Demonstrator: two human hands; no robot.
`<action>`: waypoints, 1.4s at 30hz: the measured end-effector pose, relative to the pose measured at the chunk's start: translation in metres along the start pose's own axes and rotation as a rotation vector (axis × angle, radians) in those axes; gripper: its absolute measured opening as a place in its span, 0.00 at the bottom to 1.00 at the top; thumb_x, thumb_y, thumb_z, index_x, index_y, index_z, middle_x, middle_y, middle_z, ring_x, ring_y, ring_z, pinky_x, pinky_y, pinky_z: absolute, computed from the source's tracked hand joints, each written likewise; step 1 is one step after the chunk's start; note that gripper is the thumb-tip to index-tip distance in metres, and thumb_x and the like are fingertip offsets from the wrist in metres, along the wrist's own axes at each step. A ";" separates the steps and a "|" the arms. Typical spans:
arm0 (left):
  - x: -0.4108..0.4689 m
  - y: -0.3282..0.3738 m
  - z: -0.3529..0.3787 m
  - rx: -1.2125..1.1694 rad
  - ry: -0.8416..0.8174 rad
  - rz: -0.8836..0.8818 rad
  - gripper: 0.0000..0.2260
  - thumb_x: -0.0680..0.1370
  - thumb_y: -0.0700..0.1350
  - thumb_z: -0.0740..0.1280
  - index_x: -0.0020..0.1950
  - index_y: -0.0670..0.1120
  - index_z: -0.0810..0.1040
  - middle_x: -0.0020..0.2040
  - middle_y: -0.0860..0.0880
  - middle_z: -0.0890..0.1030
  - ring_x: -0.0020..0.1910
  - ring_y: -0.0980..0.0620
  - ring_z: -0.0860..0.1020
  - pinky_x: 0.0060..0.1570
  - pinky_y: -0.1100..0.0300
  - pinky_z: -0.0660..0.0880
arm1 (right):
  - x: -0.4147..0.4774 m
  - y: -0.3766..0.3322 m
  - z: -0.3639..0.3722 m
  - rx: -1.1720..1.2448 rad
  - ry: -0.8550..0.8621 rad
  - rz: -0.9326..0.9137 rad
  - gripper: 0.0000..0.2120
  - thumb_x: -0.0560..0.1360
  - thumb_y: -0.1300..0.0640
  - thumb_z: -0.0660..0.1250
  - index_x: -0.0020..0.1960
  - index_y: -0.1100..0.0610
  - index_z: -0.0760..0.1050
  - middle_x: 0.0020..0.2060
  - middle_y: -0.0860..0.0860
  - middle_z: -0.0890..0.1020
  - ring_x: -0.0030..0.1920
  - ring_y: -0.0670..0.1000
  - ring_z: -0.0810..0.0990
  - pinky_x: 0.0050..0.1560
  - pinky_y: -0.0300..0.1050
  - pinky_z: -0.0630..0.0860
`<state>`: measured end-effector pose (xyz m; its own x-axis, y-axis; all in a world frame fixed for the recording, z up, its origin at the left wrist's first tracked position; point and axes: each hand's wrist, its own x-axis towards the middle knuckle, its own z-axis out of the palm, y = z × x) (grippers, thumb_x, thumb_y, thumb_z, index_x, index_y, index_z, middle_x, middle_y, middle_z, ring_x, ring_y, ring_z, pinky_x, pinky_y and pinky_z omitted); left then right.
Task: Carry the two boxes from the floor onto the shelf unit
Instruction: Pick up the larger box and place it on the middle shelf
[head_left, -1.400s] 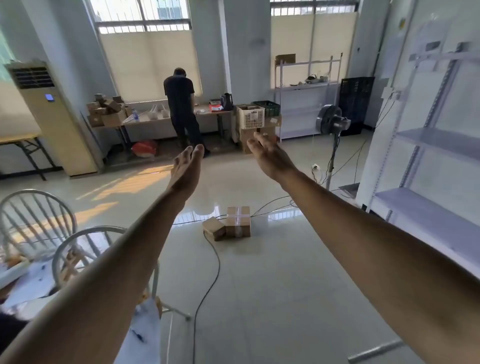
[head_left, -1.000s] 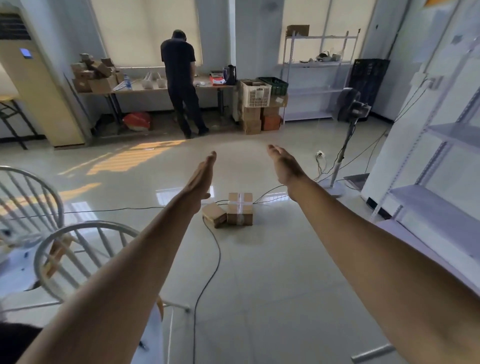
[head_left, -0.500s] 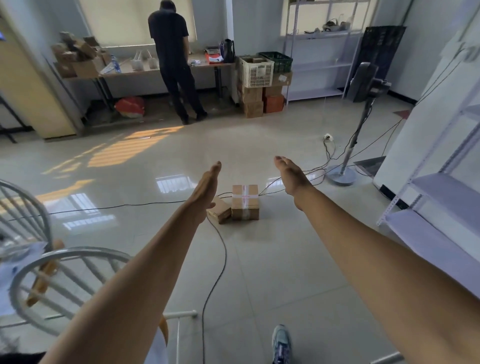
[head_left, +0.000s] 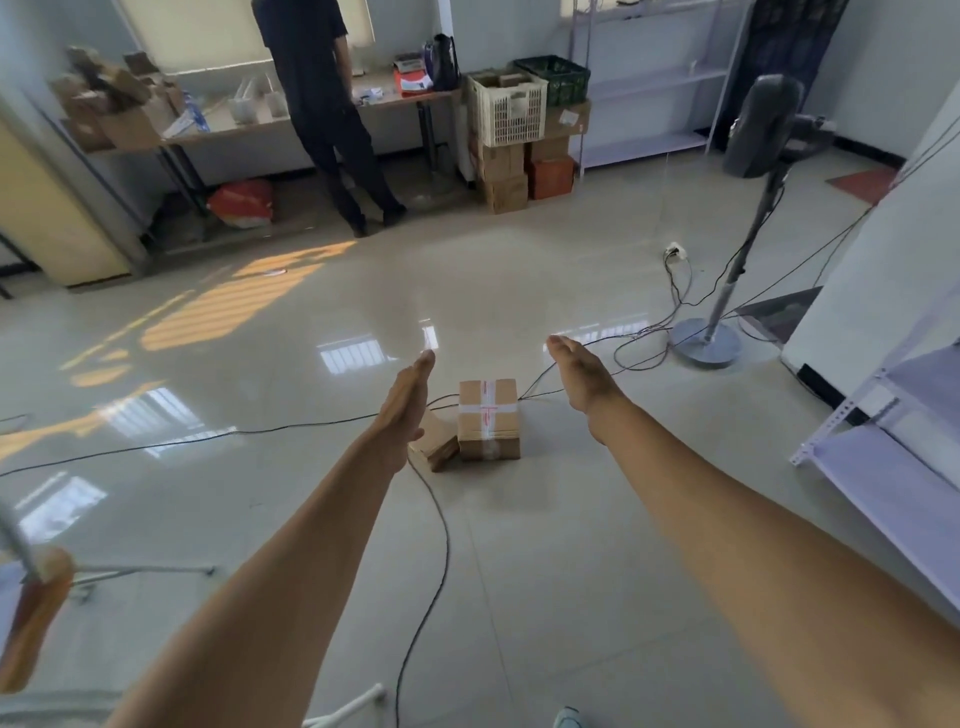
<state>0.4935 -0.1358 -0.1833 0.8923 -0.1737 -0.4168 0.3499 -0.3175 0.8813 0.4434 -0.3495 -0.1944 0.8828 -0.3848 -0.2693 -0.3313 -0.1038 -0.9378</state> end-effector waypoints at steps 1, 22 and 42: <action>0.013 0.003 0.004 0.002 0.005 -0.010 0.31 0.86 0.64 0.54 0.86 0.51 0.58 0.87 0.46 0.58 0.84 0.42 0.61 0.78 0.38 0.64 | 0.012 -0.001 -0.002 0.001 -0.001 0.012 0.27 0.85 0.43 0.54 0.81 0.53 0.62 0.79 0.51 0.66 0.78 0.53 0.64 0.73 0.48 0.62; 0.354 0.011 -0.016 0.003 -0.091 -0.296 0.32 0.84 0.64 0.58 0.84 0.52 0.60 0.85 0.46 0.61 0.81 0.43 0.65 0.71 0.41 0.72 | 0.301 -0.003 0.058 -0.098 0.050 0.295 0.23 0.85 0.46 0.55 0.76 0.56 0.69 0.75 0.54 0.70 0.71 0.56 0.70 0.74 0.56 0.67; 0.607 -0.006 0.038 0.114 -0.041 -0.519 0.19 0.85 0.59 0.58 0.72 0.51 0.71 0.66 0.50 0.73 0.70 0.46 0.72 0.64 0.49 0.71 | 0.577 0.075 0.078 -0.063 -0.073 0.537 0.19 0.84 0.48 0.58 0.72 0.54 0.73 0.70 0.51 0.75 0.63 0.51 0.71 0.69 0.53 0.68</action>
<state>1.0225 -0.2751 -0.4498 0.5972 -0.0028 -0.8021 0.7072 -0.4701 0.5282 0.9535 -0.5083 -0.4375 0.6039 -0.3347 -0.7233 -0.7593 0.0344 -0.6499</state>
